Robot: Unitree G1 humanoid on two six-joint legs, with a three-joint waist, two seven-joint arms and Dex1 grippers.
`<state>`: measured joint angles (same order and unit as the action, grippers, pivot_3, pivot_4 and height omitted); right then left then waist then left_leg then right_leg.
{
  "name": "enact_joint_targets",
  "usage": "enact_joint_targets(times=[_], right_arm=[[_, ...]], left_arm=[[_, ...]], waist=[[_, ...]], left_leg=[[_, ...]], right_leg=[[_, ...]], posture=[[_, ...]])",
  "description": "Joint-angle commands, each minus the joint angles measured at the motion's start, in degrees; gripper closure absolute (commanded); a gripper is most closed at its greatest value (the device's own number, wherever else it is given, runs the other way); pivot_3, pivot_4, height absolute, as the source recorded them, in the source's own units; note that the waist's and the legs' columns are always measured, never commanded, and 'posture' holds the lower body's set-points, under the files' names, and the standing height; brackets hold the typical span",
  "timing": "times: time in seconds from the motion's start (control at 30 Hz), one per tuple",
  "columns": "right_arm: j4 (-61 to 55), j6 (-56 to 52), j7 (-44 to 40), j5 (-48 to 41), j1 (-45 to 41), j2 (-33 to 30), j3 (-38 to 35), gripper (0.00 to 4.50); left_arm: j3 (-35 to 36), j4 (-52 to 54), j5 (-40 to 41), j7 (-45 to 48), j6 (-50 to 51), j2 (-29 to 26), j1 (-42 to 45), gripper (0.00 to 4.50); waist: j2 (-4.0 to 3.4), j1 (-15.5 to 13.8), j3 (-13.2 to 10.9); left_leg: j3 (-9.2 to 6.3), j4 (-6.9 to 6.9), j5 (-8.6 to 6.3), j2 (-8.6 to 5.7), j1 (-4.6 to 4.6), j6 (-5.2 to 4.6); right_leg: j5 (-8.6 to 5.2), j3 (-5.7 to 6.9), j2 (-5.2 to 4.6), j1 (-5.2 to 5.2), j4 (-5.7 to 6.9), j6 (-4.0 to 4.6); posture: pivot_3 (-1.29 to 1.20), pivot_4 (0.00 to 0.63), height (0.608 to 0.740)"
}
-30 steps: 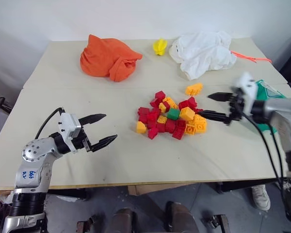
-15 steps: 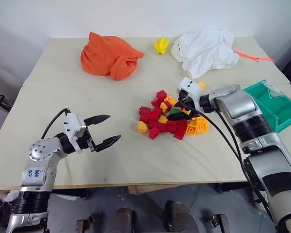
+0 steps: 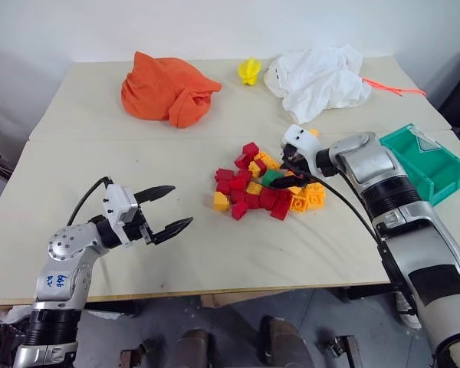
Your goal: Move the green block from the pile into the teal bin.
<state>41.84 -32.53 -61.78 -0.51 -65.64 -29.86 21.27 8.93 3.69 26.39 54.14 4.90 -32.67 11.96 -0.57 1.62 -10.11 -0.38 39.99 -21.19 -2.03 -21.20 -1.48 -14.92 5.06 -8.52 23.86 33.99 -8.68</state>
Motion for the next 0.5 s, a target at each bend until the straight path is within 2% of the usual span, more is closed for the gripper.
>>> enact_joint_targets(times=[0.03, 0.07, 0.27, 0.4, 0.5], right_arm=[[-2.2, 2.2, -0.8, -0.7, -0.3, -0.4, -3.3, 2.63], [-2.8, 2.9, -0.8, -1.0, -0.1, -0.8, -4.0, 2.92], [-12.1, 6.5, -0.9, -7.3, 4.8, -4.4, -14.8, 2.92], [-22.1, 6.8, 3.2, -14.6, 13.2, -9.7, -29.7, 2.92], [-24.9, 6.8, 9.6, -14.4, 20.2, -15.2, -38.2, 2.92]], left_arm=[[-0.2, 1.7, 0.6, 0.8, -0.2, -0.2, 0.9, 0.00], [-0.5, 1.9, 0.7, 1.0, 0.0, -0.1, 1.0, 0.00], [-2.4, 4.0, 1.4, 1.0, 0.9, 1.3, 2.0, 0.00], [-4.9, 5.9, 2.5, 0.3, 2.5, 4.2, 4.7, 0.00], [-6.0, 4.9, 2.1, -0.8, 2.1, 7.0, 8.3, 0.00]], waist=[[0.00, 0.0, 0.0], [0.00, 0.0, 0.0], [-0.01, -0.2, 0.0], [0.00, -1.1, 0.0], [0.00, -2.3, 0.0]], left_leg=[[-0.01, 0.00, 0.00, 0.00, 0.00, 0.00], [-0.01, 0.00, 0.00, 0.00, 0.00, 0.00], [-0.11, 0.02, 0.00, 0.03, -0.02, 0.00], [-0.20, 0.03, 0.00, 0.03, -0.01, 0.00], [-0.30, 0.11, 0.01, 0.01, -0.03, -0.03]], right_leg=[[0.00, 0.00, 0.00, 0.00, 0.00, 0.00], [0.00, 0.00, 0.00, 0.00, 0.00, 0.00], [0.00, 0.07, -0.03, -0.05, -0.01, 0.00], [0.00, 0.14, -0.04, -0.14, -0.03, 0.00], [0.00, 0.22, -0.10, -0.25, -0.04, -0.01]], posture=[[0.00, 0.150, 0.740], [0.00, 0.150, 0.740], [0.00, 0.150, 0.740], [0.00, 0.150, 0.740], [0.00, 0.150, 0.740]])
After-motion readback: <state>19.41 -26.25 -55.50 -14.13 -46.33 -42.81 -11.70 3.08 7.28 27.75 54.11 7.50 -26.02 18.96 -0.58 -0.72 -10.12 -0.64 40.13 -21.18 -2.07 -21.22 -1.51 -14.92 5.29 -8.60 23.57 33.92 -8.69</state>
